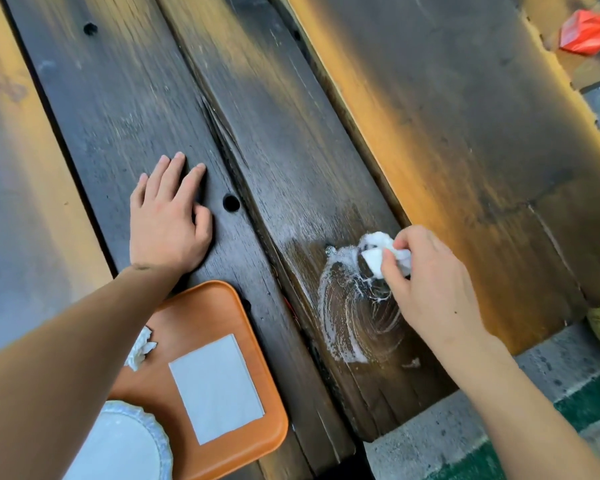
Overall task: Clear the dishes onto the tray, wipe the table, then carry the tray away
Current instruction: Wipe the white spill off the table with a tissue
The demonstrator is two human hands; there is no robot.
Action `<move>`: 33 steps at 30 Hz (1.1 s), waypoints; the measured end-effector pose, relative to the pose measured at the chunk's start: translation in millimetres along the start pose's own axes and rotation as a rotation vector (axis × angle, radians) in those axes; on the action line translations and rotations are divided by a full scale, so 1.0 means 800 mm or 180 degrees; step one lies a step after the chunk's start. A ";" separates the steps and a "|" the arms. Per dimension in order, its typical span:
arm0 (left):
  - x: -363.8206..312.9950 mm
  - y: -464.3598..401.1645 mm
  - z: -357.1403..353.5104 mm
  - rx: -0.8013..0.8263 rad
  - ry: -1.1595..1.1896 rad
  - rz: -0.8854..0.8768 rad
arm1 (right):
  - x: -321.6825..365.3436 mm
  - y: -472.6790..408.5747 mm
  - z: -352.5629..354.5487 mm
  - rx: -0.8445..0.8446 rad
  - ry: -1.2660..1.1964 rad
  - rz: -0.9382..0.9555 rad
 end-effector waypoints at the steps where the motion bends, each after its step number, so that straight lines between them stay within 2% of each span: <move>1: 0.000 0.000 0.000 0.0002 0.0001 -0.0001 | 0.002 -0.009 0.005 -0.0127 -0.0038 0.0072; 5: 0.001 0.000 -0.001 0.0012 -0.0004 0.0019 | 0.006 -0.044 0.011 -0.0548 0.0126 0.0511; 8: 0.001 -0.001 -0.002 -0.0005 -0.0012 0.0007 | 0.001 -0.053 -0.006 -0.0255 0.0268 0.0650; 11: 0.001 0.000 -0.002 -0.0011 -0.0009 0.0006 | -0.004 -0.050 -0.014 0.0121 0.0011 0.0730; 22: 0.002 0.000 -0.002 -0.0027 -0.0025 0.0005 | -0.021 -0.069 -0.012 0.0295 0.0226 0.0959; 28: 0.002 -0.001 -0.004 -0.0020 -0.0049 0.0011 | -0.014 -0.047 -0.030 0.0311 0.0172 0.1398; 33: 0.003 -0.001 -0.002 0.0019 -0.0024 0.0009 | -0.012 -0.012 -0.041 0.0856 0.0132 0.2048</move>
Point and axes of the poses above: each hand's wrist, its own y-axis away from the middle knuckle, its own z-axis out of the back of the hand, x = y × z, the point moved 3 cm from there along -y, towards the middle knuckle, and after that the axes turned 13 degrees about -y, right-handed, at the moved point
